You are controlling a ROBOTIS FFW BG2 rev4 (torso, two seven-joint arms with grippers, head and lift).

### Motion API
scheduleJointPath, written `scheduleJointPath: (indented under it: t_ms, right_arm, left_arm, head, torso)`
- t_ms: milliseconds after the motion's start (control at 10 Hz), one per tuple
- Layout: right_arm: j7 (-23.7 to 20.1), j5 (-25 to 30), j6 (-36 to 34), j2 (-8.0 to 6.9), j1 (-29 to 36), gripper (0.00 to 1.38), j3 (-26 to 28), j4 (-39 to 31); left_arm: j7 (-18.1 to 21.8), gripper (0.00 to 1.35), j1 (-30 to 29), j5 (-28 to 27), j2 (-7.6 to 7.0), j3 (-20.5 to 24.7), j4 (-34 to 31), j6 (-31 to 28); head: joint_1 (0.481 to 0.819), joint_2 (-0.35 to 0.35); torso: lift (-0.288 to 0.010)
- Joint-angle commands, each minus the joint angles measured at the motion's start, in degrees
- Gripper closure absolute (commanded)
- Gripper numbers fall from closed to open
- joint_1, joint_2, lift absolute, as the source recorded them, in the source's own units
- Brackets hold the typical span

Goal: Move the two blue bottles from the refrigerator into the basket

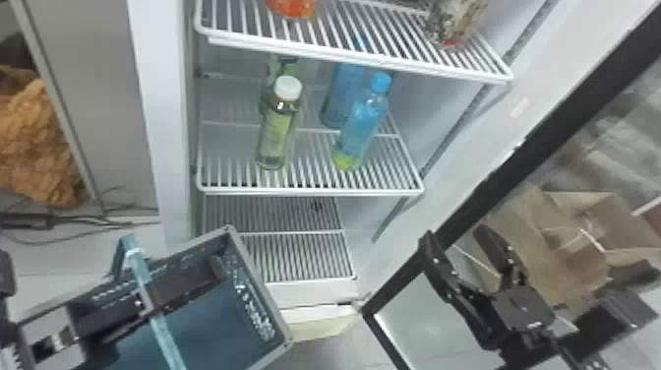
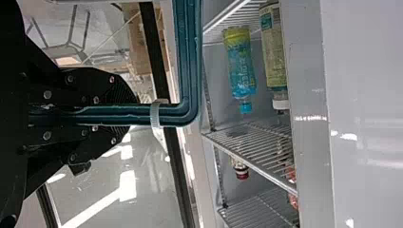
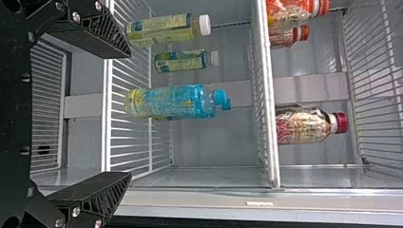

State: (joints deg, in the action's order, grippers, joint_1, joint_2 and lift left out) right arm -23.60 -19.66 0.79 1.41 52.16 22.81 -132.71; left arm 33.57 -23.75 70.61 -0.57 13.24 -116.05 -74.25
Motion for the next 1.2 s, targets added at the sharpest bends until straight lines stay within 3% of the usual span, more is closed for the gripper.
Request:
scheduleJointPath:
  t_ms: [0,200,1100]
  right_arm:
    - [-0.48,1.49,-0.09,0.35,-2.94,0.18,-0.30,2.14]
    - [-0.75,1.38,-0.09,1.23,-5.48,0.18,-2.70,4.39]
    - [-0.66,3.55,-2.20,2.37,-21.08,0.18,-7.04,16.34]
  left_arm:
    - [0.01,1.20,0.13,0.00,0.04,-0.10,0.11,0.00]
    - [0.01,1.20,0.27,0.00,-0.04,-0.10,0.11,0.00]
    - [0.01,1.20,0.97,0.00,-0.13,-1.02,1.66,0.14]
  head:
    - [0.695,-0.350]
    - [0.695,-0.350]
    - [0.695,-0.350]
  torso:
    - [-0.220]
    - [-0.220]
    - [-0.220]
